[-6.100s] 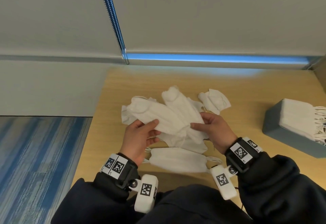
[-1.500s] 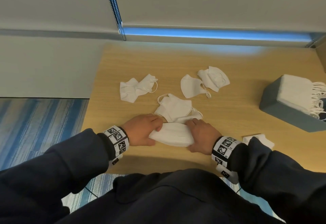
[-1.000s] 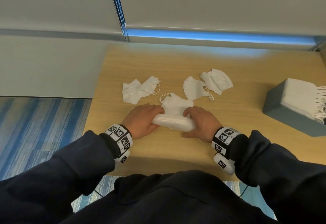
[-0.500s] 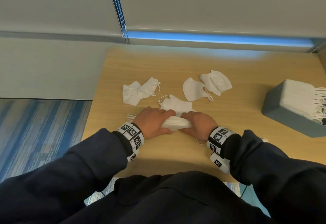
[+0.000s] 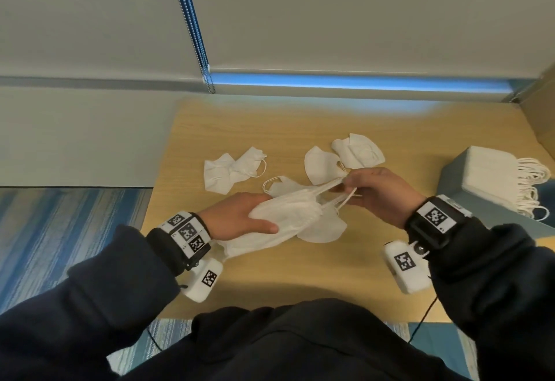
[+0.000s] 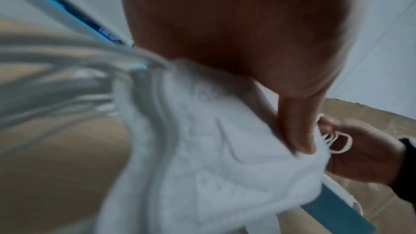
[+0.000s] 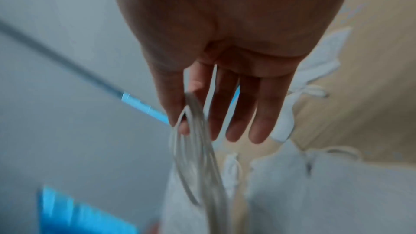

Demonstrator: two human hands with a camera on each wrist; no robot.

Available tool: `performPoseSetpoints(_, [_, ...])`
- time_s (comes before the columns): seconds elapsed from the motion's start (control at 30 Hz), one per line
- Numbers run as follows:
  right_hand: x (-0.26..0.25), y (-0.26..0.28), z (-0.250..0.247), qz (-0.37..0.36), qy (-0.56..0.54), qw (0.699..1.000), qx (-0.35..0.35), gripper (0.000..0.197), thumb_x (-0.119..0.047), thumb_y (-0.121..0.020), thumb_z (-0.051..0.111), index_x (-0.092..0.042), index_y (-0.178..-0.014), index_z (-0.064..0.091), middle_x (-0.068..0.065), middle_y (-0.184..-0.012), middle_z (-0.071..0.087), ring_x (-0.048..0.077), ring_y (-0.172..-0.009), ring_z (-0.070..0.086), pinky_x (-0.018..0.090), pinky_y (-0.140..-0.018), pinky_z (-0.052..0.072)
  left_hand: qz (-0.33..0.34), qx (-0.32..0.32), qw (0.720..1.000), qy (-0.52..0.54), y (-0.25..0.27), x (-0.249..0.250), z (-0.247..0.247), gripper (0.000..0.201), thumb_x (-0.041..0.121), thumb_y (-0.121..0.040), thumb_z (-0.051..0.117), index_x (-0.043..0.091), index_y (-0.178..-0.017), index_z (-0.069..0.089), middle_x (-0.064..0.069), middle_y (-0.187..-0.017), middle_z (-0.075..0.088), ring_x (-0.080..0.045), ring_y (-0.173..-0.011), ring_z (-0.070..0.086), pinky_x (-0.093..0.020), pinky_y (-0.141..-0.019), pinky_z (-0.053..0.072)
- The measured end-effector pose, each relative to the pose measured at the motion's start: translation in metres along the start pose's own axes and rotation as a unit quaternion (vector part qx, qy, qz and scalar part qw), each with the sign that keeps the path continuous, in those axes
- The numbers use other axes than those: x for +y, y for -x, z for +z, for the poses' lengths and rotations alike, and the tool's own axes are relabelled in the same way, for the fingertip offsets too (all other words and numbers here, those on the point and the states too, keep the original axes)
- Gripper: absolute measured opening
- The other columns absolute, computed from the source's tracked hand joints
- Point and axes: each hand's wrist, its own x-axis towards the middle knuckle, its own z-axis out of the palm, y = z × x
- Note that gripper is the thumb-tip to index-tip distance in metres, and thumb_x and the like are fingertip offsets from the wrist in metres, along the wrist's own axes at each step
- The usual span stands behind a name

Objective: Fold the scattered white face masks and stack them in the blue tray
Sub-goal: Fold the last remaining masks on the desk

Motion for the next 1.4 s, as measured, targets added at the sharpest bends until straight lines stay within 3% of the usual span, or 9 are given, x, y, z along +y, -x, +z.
performPoseSetpoints(0.1, [-0.004,0.001,0.018,0.041,-0.134,0.984,-0.107,0.018,-0.006,-0.085,0.052,-0.013,-0.074,0.040,0.009,-0.056,0.043,0.028,-0.059,0.046,0.052,-0.096,0.043,-0.006,-0.032,0.999,0.043,0.001,0.004,0.007,0.047,0.042,-0.087,0.077,0.033,-0.131,0.063,0.018,-0.116,0.071,-0.001,-0.106,0.067,-0.029,-0.097,0.052])
performPoseSetpoints(0.2, [-0.021,-0.002,0.015,0.051,0.048,0.991,-0.117,0.024,-0.001,-0.078,0.057,-0.013,-0.068,0.039,0.005,-0.058,0.029,0.020,-0.055,0.033,0.032,-0.066,0.044,-0.028,-0.048,0.997,0.062,0.006,-0.004,0.010,0.042,0.042,-0.088,0.076,0.037,-0.128,0.065,0.019,-0.114,0.073,-0.002,-0.104,0.068,-0.025,-0.093,0.052])
performPoseSetpoints(0.4, [-0.040,-0.014,-0.029,0.088,0.106,0.985,0.106,0.025,0.006,-0.084,0.068,-0.012,-0.071,0.059,0.004,-0.058,0.045,0.019,-0.055,0.049,0.029,-0.055,0.039,-0.034,-0.019,0.995,0.096,-0.006,0.017,-0.001,0.025,0.038,-0.091,0.073,0.031,-0.115,0.070,0.014,-0.097,0.077,0.000,-0.081,0.070,-0.015,-0.067,0.049])
performPoseSetpoints(0.5, [-0.048,-0.021,-0.008,0.042,0.109,0.980,0.162,0.020,0.004,-0.084,0.070,-0.012,-0.075,0.061,0.007,-0.060,0.054,0.018,-0.050,0.052,0.027,-0.051,0.041,-0.050,-0.003,0.984,0.169,-0.022,0.033,0.011,0.023,0.040,-0.091,0.073,0.030,-0.112,0.071,0.008,-0.103,0.078,-0.011,-0.091,0.073,-0.028,-0.080,0.058])
performPoseSetpoints(0.63, [-0.056,-0.013,0.008,-0.025,0.114,0.978,0.175,0.010,0.001,-0.085,0.070,-0.006,-0.090,0.065,0.008,-0.067,0.057,0.017,-0.056,0.054,0.031,-0.055,0.047,-0.054,0.036,0.944,0.322,-0.026,0.036,0.022,0.062,0.050,-0.077,0.079,0.020,-0.130,0.064,-0.007,-0.122,0.073,-0.031,-0.111,0.070,-0.049,-0.098,0.055])
performPoseSetpoints(0.77, [-0.065,0.002,0.013,-0.077,0.131,0.973,0.172,0.015,0.002,-0.087,0.069,0.004,-0.102,0.071,0.012,-0.082,0.067,0.019,-0.069,0.061,0.034,-0.067,0.055,-0.050,0.047,0.921,0.383,-0.027,0.040,0.028,0.051,0.038,-0.086,0.078,0.014,-0.129,0.063,-0.012,-0.123,0.072,-0.035,-0.111,0.069,-0.050,-0.096,0.055])
performPoseSetpoints(1.1, [-0.084,0.020,0.026,-0.197,0.186,0.939,0.211,0.019,0.000,-0.086,0.072,-0.012,-0.099,0.072,0.017,-0.080,0.071,0.024,-0.073,0.070,0.038,-0.073,0.057,0.013,0.090,0.965,0.246,-0.027,0.048,0.030,0.040,0.032,-0.092,0.073,0.027,-0.130,0.062,0.007,-0.123,0.072,-0.013,-0.112,0.069,-0.039,-0.096,0.055])
performPoseSetpoints(1.27, [-0.062,0.029,0.045,-0.302,0.402,0.857,0.118,0.017,-0.016,-0.091,0.071,-0.025,-0.105,0.071,-0.009,-0.104,0.070,0.008,-0.094,0.065,0.024,-0.083,0.053,0.007,0.123,0.918,0.377,-0.028,0.069,0.030,0.033,0.023,-0.096,0.067,0.015,-0.127,0.064,-0.006,-0.114,0.076,-0.028,-0.103,0.073,-0.034,-0.079,0.059])
performPoseSetpoints(1.4, [-0.028,0.026,0.060,-0.286,0.600,0.745,0.057,0.050,-0.025,-0.092,0.066,-0.022,-0.141,0.054,0.010,-0.152,0.043,0.027,-0.144,0.036,0.041,-0.115,0.034,0.018,0.155,0.857,0.492,-0.035,0.094,0.025,0.027,0.015,-0.101,0.058,0.014,-0.128,0.065,-0.016,-0.115,0.074,-0.032,-0.103,0.073,-0.037,-0.076,0.060])
